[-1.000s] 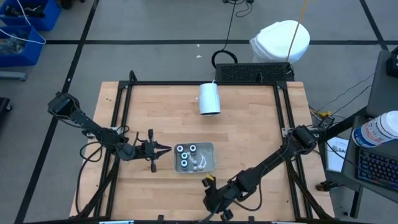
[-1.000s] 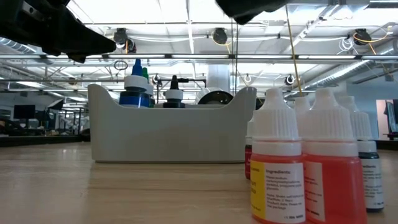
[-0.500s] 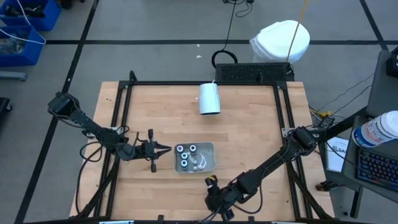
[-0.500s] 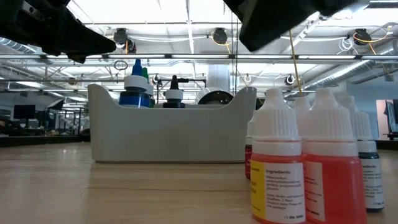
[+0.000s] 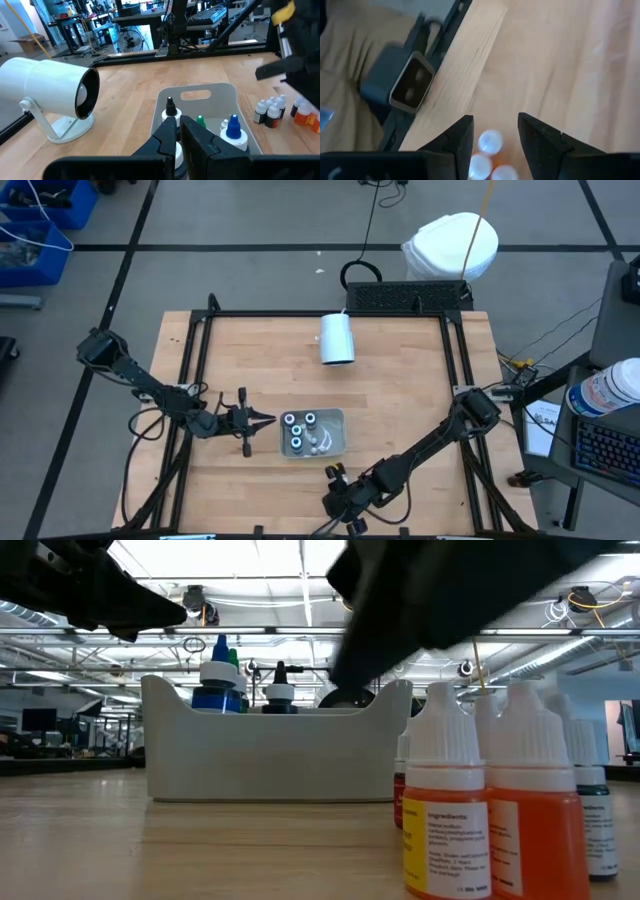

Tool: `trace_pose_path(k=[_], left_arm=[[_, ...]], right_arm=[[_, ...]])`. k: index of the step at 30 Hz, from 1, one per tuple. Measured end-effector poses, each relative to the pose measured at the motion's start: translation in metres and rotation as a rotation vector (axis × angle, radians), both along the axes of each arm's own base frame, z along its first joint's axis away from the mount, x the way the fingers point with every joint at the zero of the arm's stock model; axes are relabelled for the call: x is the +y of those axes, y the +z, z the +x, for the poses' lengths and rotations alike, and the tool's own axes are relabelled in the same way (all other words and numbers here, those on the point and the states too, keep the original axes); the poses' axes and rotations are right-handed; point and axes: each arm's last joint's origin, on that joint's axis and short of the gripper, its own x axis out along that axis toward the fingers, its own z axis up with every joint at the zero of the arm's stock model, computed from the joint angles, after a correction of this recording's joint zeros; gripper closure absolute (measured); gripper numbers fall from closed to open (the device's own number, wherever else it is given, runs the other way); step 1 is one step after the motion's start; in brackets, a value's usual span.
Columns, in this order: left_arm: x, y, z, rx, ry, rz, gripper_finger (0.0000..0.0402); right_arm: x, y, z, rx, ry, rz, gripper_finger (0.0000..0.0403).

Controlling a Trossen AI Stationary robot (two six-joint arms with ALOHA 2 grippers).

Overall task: Pick & Place food coloring
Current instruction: Put the orange food coloring bottle into the gray bin

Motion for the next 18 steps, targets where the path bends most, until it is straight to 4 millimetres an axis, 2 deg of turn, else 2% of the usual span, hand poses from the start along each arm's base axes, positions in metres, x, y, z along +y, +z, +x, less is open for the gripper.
trace_pose_path(k=[18], left_arm=[[0.0000,-0.0001,0.0000,0.001,-0.001,0.002,0.0369]], right_arm=[[-0.0046,0.0008,0.0022,0.021,-0.005,0.018,0.0259]])
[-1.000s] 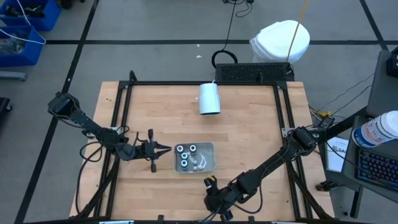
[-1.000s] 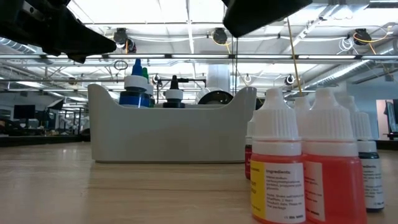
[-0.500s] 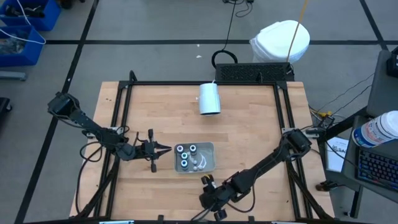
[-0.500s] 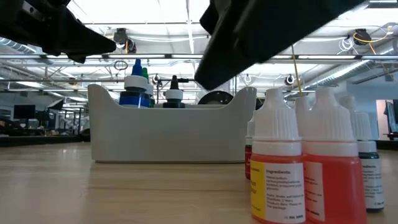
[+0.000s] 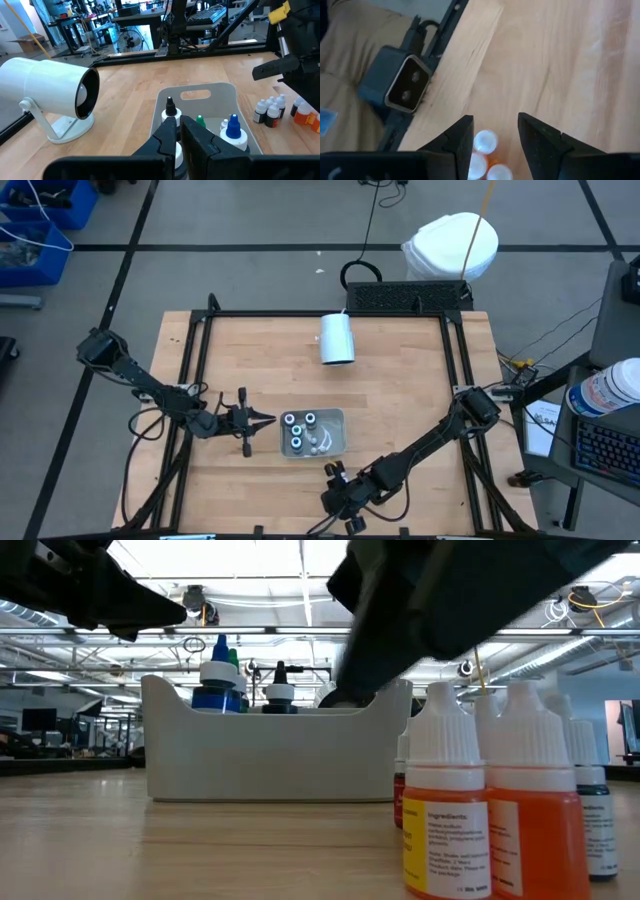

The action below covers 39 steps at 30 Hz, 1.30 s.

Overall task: Pick & Place food coloring
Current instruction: Put the orange food coloring bottle into the gray bin

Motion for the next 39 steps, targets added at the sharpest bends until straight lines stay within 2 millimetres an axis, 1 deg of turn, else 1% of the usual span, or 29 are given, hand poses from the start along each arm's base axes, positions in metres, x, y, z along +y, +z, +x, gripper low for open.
trace_pose_path(k=[9,12,18,25,29,36,39], left_arm=[[0.000,0.000,0.000,0.000,0.000,0.001,0.0369],[0.000,0.000,0.000,0.000,0.000,0.001,0.0369],[0.000,0.000,0.000,0.000,0.000,0.001,0.0369],[0.000,0.000,0.000,0.001,0.000,0.003,0.0369],[0.000,0.000,0.000,0.000,0.000,0.002,0.0369],[0.000,0.000,0.000,0.000,0.000,0.002,0.0369],[0.000,0.000,0.000,0.000,0.000,0.001,0.0369]], right_arm=[[0.003,-0.001,-0.004,0.023,0.003,0.001,0.0259],[0.003,-0.005,-0.003,0.026,0.007,0.001,0.0259],[0.005,-0.020,0.000,0.051,0.025,0.007,0.0259],[0.003,-0.020,0.003,0.056,0.027,0.022,0.0263],[0.003,-0.020,0.003,0.056,0.027,0.022,0.0284],[0.000,-0.020,0.003,0.061,0.028,0.012,0.0345],[0.000,-0.020,0.004,0.058,0.032,0.008,0.0357]])
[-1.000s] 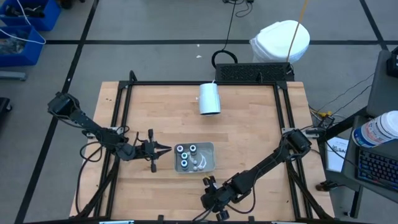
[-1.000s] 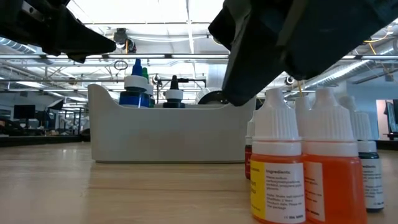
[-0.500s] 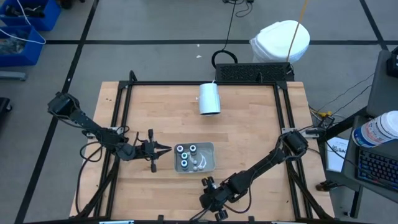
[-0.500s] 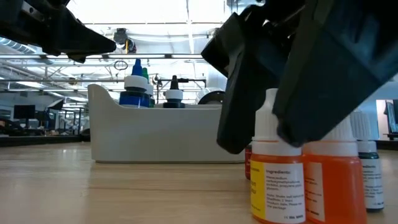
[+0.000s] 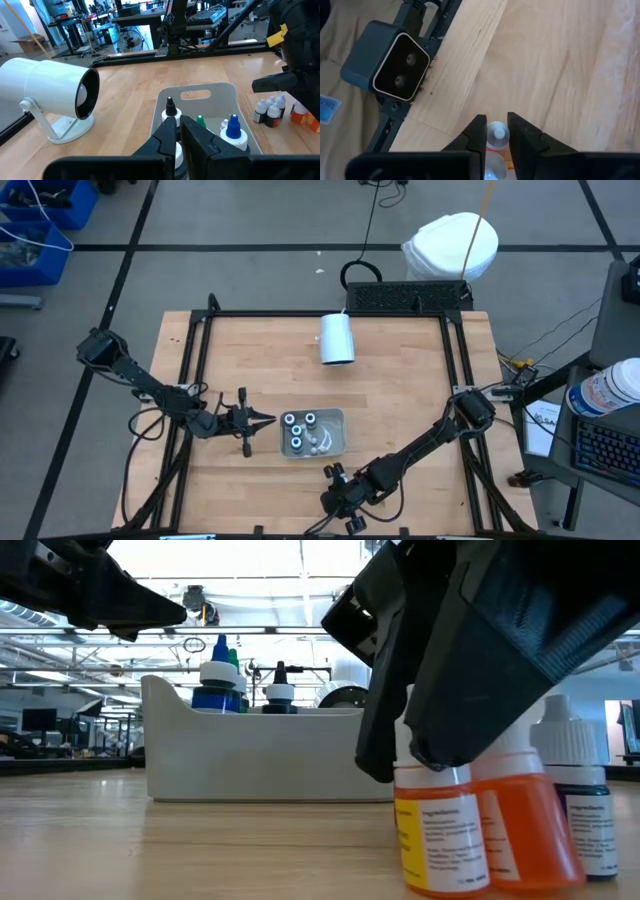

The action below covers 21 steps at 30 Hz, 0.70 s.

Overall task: Pick & Place food coloring
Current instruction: Put the orange food coloring bottle into the gray bin

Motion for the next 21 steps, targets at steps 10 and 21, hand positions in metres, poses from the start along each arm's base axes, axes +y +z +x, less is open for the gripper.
trace_pose_path(k=[10,21], left_arm=[[0.000,0.000,0.000,0.000,0.000,0.000,0.0369],[0.000,0.000,0.000,0.000,0.000,0.000,0.0369]], right_arm=[[0.000,0.004,0.004,-0.031,0.002,0.015,0.0347],[0.005,0.018,0.010,-0.089,0.047,0.003,0.0350]])
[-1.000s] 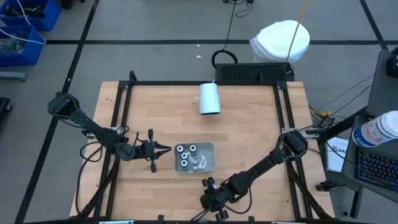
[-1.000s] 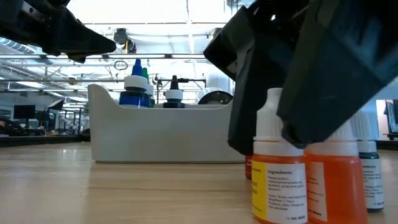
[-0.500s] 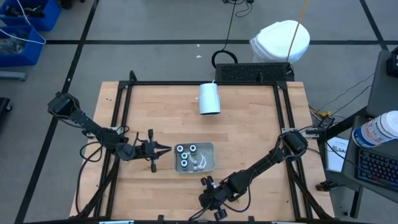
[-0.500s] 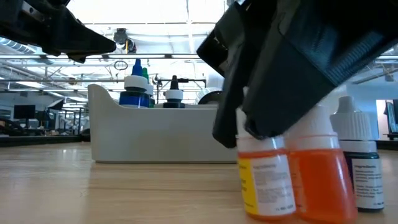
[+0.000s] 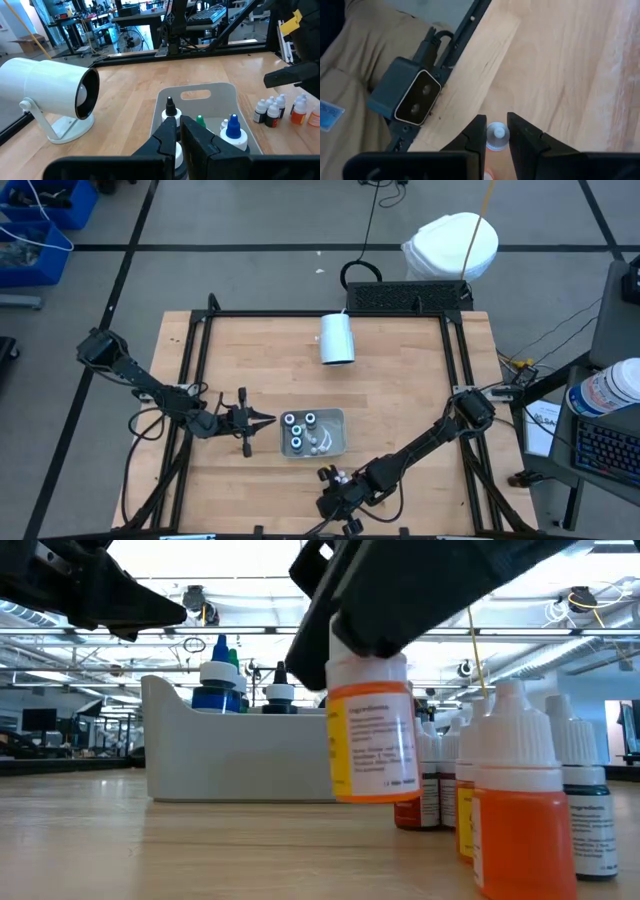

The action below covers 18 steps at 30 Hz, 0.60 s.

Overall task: Pick & Place food coloring
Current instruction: Put the orange food coloring bottle into the gray bin

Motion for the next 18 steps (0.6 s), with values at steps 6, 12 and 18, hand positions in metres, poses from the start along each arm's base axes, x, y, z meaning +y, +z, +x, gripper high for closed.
trace_pose_path(k=[6,12,18], left_arm=[[0.000,0.000,0.000,0.000,0.000,0.000,0.0369],[0.000,-0.001,0.000,0.005,0.000,0.003,0.0369],[0.000,-0.001,0.000,0.010,0.001,0.001,0.0369]], right_arm=[[-0.008,0.043,-0.002,-0.118,0.008,-0.065,0.0350],[-0.047,0.093,-0.007,-0.234,-0.175,-0.204,0.0350],[-0.094,0.077,0.006,-0.174,-0.277,-0.275,0.0350]])
